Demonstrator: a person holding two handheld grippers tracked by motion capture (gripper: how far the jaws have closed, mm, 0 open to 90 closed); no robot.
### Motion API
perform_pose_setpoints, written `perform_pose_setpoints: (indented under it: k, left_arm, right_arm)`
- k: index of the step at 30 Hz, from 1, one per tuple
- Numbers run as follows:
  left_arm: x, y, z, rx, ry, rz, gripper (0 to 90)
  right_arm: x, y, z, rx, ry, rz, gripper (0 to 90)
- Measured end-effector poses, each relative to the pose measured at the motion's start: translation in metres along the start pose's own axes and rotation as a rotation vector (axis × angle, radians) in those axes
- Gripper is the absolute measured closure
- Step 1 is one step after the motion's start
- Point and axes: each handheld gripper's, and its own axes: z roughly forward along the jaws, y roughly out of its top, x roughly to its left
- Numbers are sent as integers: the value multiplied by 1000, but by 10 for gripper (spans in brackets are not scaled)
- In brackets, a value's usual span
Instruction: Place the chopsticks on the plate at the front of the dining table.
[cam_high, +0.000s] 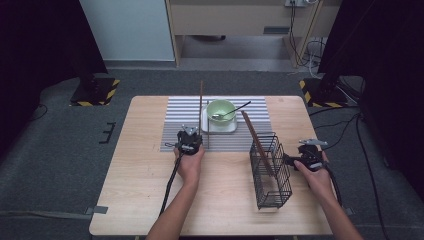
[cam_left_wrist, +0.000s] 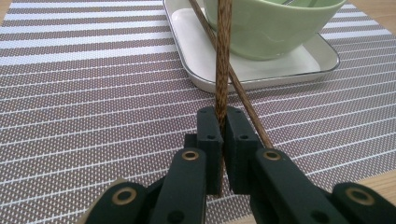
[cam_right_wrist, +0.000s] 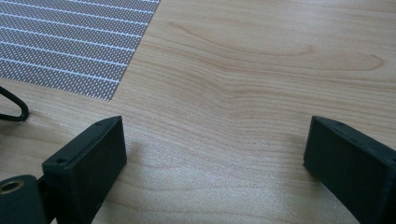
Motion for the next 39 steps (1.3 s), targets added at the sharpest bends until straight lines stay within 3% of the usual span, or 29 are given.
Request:
perform_pose_setpoints:
  k: [39]
  left_arm:
    - [6,-4,3,21,11,-23,853]
  right_arm:
    - [0,0,0,0,3,-3,57]
